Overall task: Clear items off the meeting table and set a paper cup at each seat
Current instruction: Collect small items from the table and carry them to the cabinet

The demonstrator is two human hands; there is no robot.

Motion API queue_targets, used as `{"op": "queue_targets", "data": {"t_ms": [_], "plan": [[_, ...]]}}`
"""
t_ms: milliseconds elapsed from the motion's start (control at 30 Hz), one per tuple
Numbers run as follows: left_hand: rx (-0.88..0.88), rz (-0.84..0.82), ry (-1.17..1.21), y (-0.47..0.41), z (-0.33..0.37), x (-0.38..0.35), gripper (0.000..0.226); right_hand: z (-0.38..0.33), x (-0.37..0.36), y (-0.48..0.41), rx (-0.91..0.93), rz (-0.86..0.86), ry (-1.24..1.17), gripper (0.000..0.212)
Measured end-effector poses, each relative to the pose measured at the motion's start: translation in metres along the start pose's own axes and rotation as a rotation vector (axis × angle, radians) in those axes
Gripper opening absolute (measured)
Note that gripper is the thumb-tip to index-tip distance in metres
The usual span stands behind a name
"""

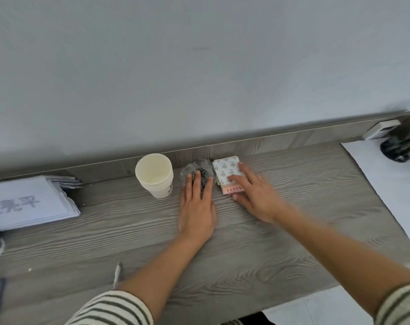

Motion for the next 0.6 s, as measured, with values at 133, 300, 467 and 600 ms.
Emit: {"op": "queue_targets", "data": {"t_ms": [133, 300, 467, 600], "plan": [[-0.080, 0.046, -0.060, 0.005, -0.001, 0.007, 0.059, -0.012, 0.008, 0.042, -0.159, 0.021, -0.117, 0.060], [-0.216, 0.066, -0.015, 0.012, 0.022, 0.037, 0.039, -0.008, 0.024, 0.128, -0.361, 0.046, -0.464, 0.035], [-0.294, -0.260, 0.303, 0.040, 0.077, 0.053, 0.015, 0.015, 0.023, 0.243, -0.512, 0.106, -0.563, 0.036], [-0.374, -0.579, 0.325, 0.080, 0.134, 0.047, 0.021, 0.032, 0.009, 0.347, -0.652, 0.219, -0.643, 0.032]]}}
Point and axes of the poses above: each hand's wrist, its own y-axis away from the middle knuckle, its own x-axis out of the back of the hand, z = x × y, the point moved 1 cm from there along -y, towards the middle knuckle, and after that the axes turned 9 degrees about -y, right-handed, at the moved point
